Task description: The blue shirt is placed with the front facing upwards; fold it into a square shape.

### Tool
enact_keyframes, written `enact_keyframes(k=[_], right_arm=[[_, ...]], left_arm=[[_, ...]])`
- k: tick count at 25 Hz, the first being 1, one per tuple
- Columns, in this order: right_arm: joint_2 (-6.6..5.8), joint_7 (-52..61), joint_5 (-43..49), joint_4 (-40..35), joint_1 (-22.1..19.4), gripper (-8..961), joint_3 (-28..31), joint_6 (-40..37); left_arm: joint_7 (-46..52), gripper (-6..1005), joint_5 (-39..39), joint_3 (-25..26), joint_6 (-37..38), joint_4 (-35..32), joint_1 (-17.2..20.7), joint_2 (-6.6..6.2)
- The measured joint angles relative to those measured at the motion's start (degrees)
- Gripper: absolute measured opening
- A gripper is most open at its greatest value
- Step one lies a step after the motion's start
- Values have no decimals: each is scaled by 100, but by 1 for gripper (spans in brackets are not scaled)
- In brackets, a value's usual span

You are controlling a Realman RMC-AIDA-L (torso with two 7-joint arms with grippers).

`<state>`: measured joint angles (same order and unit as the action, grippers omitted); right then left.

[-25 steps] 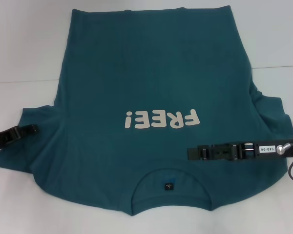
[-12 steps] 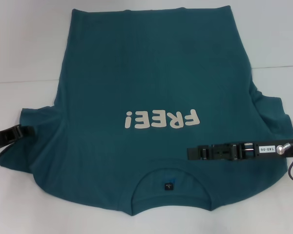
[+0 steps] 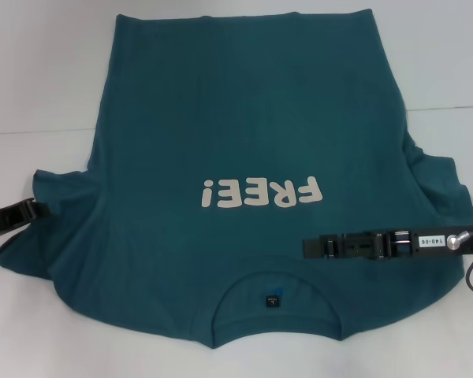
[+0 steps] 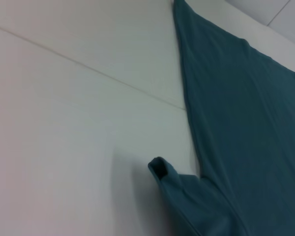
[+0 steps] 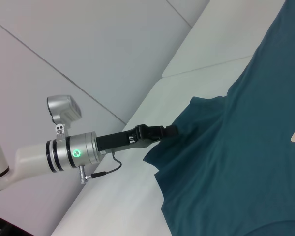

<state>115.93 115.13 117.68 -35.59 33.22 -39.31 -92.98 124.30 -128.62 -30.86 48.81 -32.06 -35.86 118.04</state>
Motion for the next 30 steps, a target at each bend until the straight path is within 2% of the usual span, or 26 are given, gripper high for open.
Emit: enact_keyframes(k=[10, 20, 25, 30], right_arm=[[0, 0, 0, 0, -17, 944, 6, -1], [3, 0, 0, 0, -35, 944, 56, -18], [17, 0, 0, 0, -44, 944, 56, -14], [18, 0, 0, 0, -58, 944, 55, -20]], left_arm=[[49, 33, 6, 20, 78, -308, 13, -10], [74, 46, -53, 47, -94, -498, -20, -154], [90, 53, -69, 2, -40, -572, -172, -227], [481, 59, -412, -49, 445, -675, -355, -287]])
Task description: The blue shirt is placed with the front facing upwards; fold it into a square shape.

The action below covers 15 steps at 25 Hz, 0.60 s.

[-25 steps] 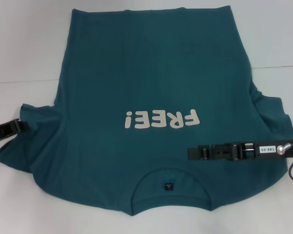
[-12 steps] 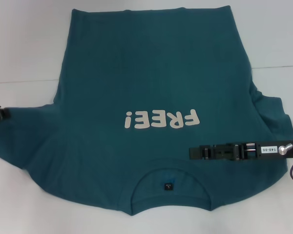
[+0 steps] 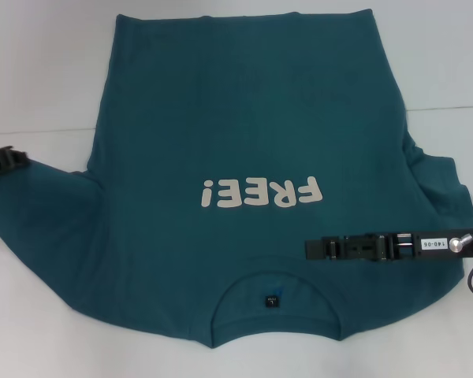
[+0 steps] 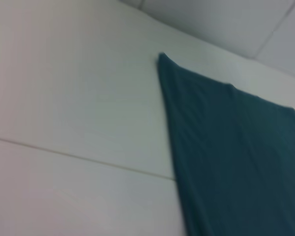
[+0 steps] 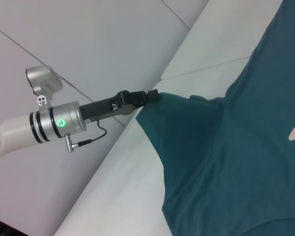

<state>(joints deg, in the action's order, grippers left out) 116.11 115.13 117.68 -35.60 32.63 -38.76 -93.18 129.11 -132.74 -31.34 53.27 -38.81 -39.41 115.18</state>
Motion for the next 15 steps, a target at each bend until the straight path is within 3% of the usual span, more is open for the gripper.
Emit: enact_keyframes(k=[7, 13, 15], right_arm=[[0, 1, 0, 0, -10, 944, 0, 22], [0, -14, 20, 0, -21, 944, 0, 122], [-3, -32, 25, 0, -46, 944, 0, 126]], left_arm=[[640, 68, 2, -364, 765, -394, -4, 196], [1230, 76, 10, -708, 859, -239, -251, 226], [1293, 79, 15, -724, 772, -152, -343, 288]])
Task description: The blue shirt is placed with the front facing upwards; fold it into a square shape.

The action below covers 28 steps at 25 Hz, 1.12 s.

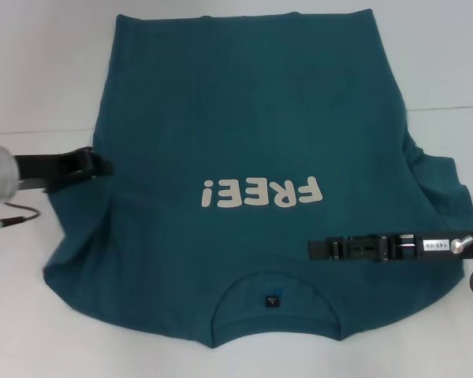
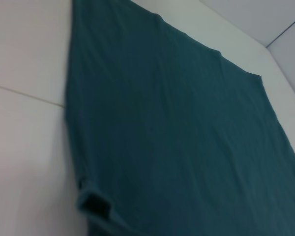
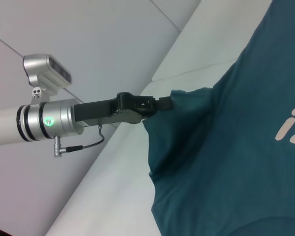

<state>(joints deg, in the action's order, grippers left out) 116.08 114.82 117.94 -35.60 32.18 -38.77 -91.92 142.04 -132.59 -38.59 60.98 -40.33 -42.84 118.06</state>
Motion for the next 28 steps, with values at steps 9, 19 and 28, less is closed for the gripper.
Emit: enact_keyframes(k=[9, 19, 28], right_arm=[[-17, -61, -19, 9, -70, 945, 10, 6], [-15, -73, -26, 10, -84, 945, 10, 88], [-19, -123, -26, 66, -81, 945, 10, 174]], left_arm=[[36, 90, 9, -16, -554, 600, -406, 75], [-84, 103, 25, -75, -1371, 871, -603, 350], [-732, 215, 422, -322, -944, 876, -831, 450]])
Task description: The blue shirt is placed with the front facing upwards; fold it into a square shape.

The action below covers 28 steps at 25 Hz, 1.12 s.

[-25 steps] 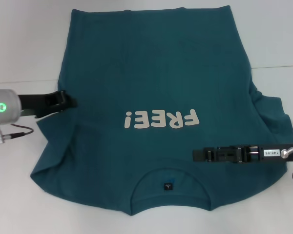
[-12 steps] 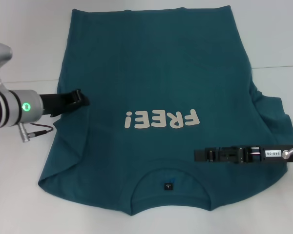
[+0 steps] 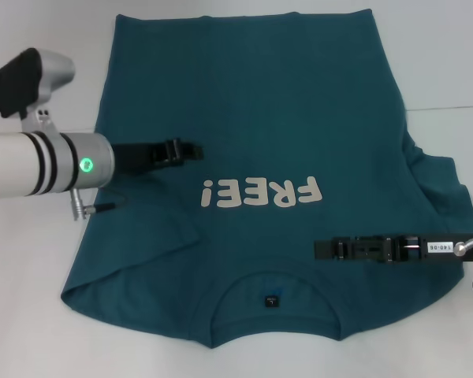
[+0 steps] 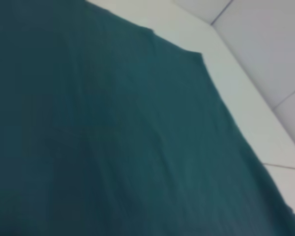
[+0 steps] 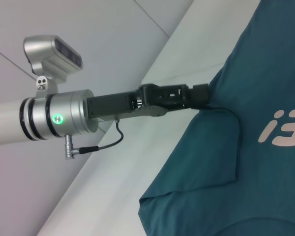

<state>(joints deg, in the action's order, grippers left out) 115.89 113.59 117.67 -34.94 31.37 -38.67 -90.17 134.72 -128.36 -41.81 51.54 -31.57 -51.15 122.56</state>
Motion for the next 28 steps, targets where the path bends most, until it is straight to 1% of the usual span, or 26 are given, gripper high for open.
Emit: enact_keyframes(k=[5, 9, 12, 15, 18, 21, 23, 28], right_arm=[[-3, -17, 1, 4, -14, 945, -1, 36], [-5, -19, 1, 4, -14, 945, 5, 55], [-5, -20, 1, 5, 2, 945, 8, 62], [-5, -21, 1, 5, 18, 945, 9, 63], [-5, -21, 1, 5, 20, 945, 9, 63], [-5, -21, 1, 5, 0, 945, 9, 63], [-5, -21, 1, 5, -15, 945, 9, 62], [-11, -19, 1, 5, -35, 945, 13, 56]], left_arm=[[57, 399, 400, 35, 14, -138, 311, -106], [477, 559, 441, 13, -16, -218, 587, -247], [719, 582, 427, 23, -68, -202, 698, -301], [808, 599, 427, 24, -237, -155, 742, -304], [840, 603, 418, -13, -602, 29, 691, -299], [790, 607, 403, -18, -999, 339, 556, -306], [724, 609, 377, -23, -1246, 466, 495, -287], [624, 615, 365, -67, -1675, 605, 413, -191]])
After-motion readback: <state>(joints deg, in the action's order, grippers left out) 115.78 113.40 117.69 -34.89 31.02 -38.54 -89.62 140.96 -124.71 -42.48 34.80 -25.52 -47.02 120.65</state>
